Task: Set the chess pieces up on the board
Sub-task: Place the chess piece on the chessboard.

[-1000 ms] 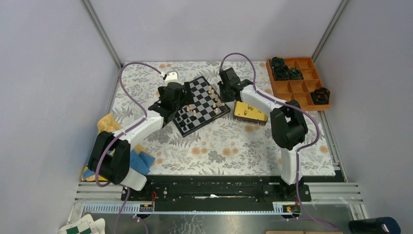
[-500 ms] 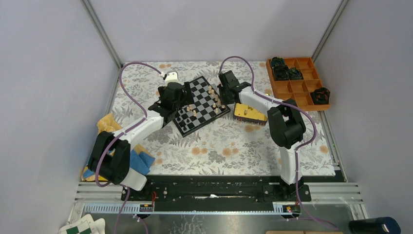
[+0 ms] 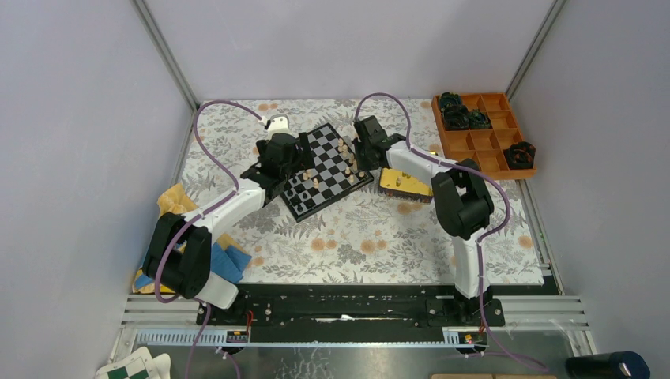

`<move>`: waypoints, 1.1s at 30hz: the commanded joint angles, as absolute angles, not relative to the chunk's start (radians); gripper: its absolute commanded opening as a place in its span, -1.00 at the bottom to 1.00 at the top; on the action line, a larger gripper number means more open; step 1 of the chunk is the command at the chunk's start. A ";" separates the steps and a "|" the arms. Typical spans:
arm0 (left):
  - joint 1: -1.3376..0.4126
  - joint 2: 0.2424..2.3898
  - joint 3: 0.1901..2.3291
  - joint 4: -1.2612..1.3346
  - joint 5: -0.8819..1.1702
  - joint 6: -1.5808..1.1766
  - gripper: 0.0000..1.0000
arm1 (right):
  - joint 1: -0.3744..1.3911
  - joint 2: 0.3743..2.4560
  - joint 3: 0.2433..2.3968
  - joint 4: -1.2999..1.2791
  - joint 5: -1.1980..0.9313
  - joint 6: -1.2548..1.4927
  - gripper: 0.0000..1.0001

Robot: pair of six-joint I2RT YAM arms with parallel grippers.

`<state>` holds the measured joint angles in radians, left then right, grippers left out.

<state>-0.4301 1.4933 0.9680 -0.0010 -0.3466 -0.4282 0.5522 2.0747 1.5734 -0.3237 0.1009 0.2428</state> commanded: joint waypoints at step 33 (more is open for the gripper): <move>-0.423 1.503 0.984 0.025 -0.347 -0.427 0.98 | 0.562 2.001 1.585 -0.301 0.098 0.194 -0.28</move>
